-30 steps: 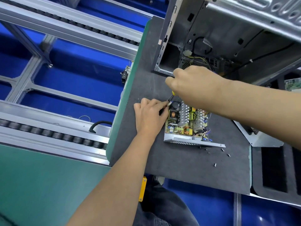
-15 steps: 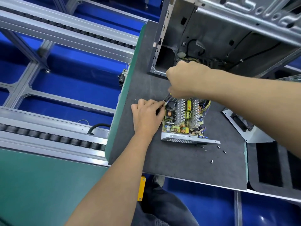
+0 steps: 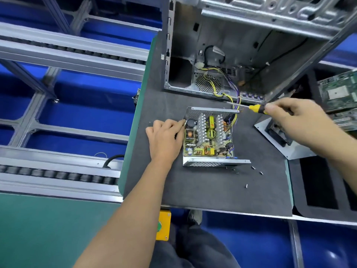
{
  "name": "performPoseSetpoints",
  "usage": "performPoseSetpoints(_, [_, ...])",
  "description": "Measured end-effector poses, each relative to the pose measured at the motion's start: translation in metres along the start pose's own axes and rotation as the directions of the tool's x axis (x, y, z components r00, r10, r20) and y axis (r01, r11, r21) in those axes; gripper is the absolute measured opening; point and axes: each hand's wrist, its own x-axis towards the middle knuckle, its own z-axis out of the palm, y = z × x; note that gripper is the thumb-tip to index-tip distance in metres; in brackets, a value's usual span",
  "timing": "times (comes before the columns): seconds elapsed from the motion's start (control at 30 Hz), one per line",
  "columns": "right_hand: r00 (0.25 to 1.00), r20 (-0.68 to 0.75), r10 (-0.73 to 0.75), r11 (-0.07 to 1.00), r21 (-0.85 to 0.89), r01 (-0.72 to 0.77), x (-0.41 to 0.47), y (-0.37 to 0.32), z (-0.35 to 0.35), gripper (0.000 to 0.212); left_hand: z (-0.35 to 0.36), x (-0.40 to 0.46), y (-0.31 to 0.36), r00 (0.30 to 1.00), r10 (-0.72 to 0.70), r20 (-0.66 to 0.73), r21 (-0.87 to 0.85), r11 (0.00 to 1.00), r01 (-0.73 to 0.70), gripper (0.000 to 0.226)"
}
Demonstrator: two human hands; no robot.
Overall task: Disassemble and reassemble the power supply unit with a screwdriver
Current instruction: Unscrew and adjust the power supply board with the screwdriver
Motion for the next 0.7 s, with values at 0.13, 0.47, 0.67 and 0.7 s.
performPoseSetpoints(0.13, [0.980, -0.035, 0.196, 0.941, 0.286, -0.178, -0.028, 0.062, 0.016, 0.023, 0.000, 0.000, 0.000, 1.000, 0.007, 0.024, 0.024, 1.000, -0.008, 0.022])
performPoseSetpoints(0.47, [0.938, 0.054, 0.342, 0.631, 0.727, -0.272, -0.084, 0.106, 0.082, 0.010, 0.006, 0.000, -0.001, 0.996, 0.089, -0.007, 0.060, 0.994, -0.088, 0.024])
performPoseSetpoints(0.67, [0.950, 0.144, 0.276, 0.613, 0.735, -0.289, -0.089, 0.074, 0.114, 0.019, 0.008, -0.001, -0.001, 0.993, 0.108, -0.037, 0.130, 0.986, -0.103, 0.018])
performPoseSetpoints(0.7, [0.955, 0.133, 0.265, 0.632, 0.724, -0.276, -0.086, 0.071, 0.118, 0.023, 0.008, -0.001, -0.001, 0.994, 0.105, -0.035, 0.131, 0.986, -0.100, 0.018])
